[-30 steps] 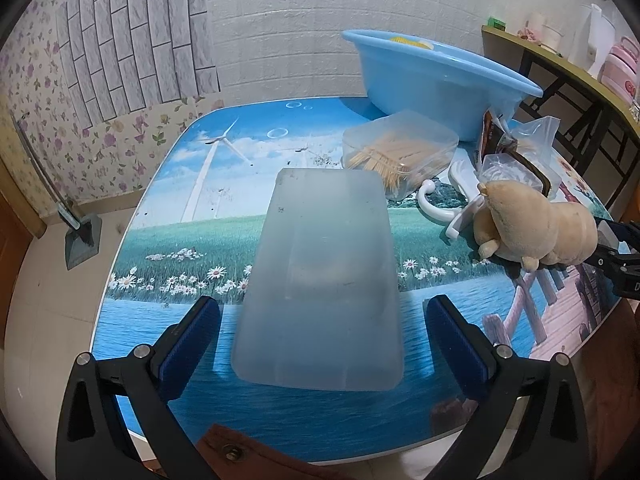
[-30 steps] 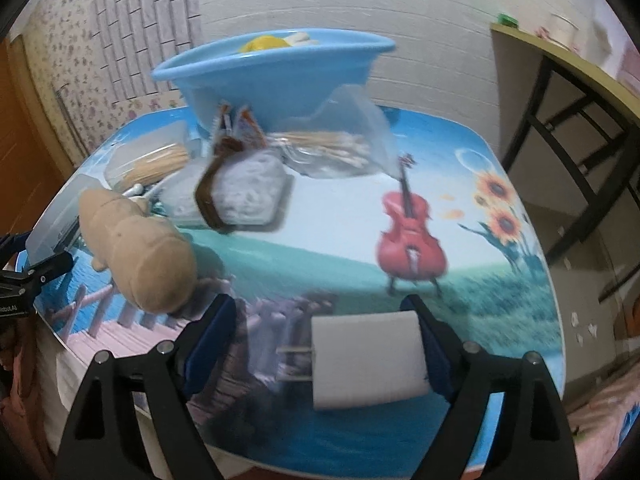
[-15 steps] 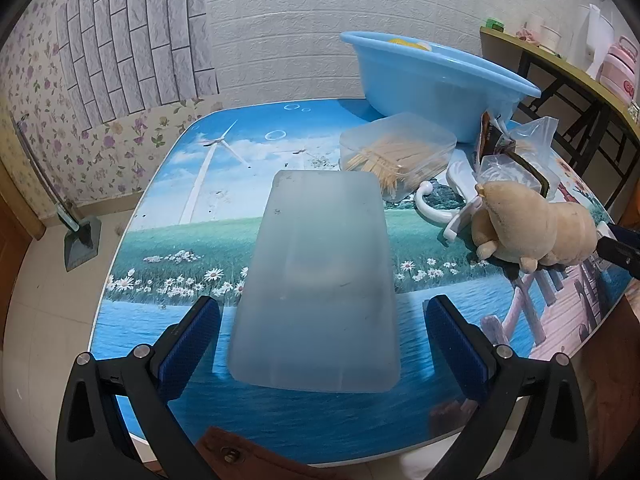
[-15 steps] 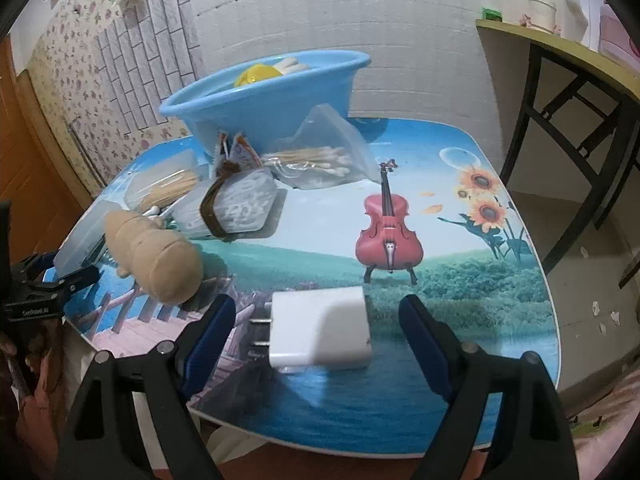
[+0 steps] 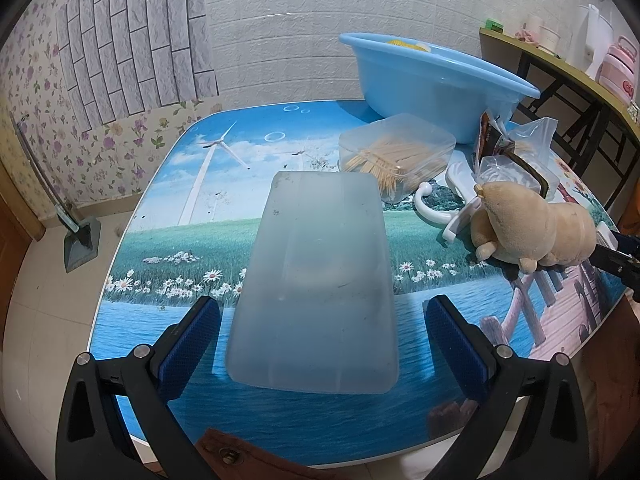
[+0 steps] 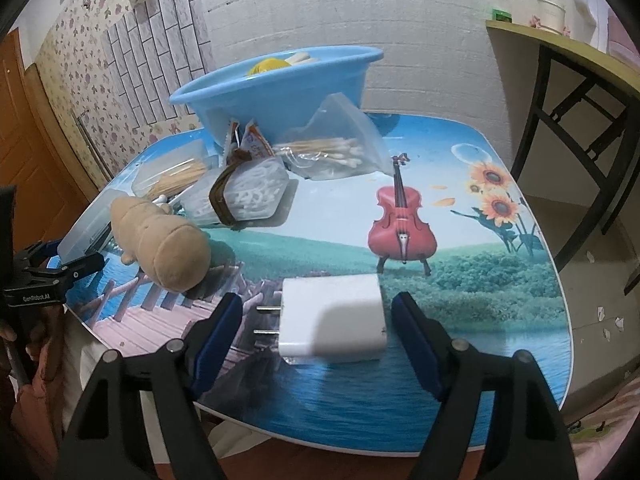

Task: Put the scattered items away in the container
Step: 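Hold the frosted box and white charger above the table with both grippers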

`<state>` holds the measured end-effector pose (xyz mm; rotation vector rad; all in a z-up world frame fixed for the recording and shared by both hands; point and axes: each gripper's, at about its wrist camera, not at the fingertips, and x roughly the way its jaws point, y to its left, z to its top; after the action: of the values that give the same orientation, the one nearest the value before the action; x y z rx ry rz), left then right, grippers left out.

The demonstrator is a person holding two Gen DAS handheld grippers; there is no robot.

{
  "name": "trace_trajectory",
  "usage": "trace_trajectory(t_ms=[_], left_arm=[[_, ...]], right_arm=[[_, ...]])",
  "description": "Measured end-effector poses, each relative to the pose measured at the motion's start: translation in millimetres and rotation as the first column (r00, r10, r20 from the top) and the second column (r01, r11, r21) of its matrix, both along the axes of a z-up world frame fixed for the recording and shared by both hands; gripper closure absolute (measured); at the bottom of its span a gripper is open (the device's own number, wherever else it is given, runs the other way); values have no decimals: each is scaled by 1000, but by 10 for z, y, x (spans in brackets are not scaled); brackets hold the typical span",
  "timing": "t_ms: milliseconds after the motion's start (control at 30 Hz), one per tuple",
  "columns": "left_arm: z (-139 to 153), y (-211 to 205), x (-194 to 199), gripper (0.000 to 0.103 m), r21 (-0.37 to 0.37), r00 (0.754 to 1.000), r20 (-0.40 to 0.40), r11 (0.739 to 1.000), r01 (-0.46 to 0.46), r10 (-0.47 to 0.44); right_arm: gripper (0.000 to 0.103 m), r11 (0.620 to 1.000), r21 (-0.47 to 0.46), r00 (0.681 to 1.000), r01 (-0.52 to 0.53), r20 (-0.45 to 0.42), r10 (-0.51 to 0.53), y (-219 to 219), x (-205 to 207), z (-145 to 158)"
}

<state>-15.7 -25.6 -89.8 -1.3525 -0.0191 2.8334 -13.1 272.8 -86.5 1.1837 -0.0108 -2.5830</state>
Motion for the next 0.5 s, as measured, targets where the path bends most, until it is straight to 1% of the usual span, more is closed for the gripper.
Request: trace_trajectory(t_ms=[233,433,500], left_arm=[[2,5,-8,0,1,1000,-4,1000,0,0],[8,5,-23,0,2,1000,-17,1000,-1,1],[6,6,-27,0,2,1000,-17,1000,1,-1]], right_arm=[[23,999,38,1000,-6,-11,7,-58,-9,-16],[24,1000,27,1000,-3,-18,4,-52,3,-15],[25,1000,31,1000,0,-20,0,-54,-3,-15]])
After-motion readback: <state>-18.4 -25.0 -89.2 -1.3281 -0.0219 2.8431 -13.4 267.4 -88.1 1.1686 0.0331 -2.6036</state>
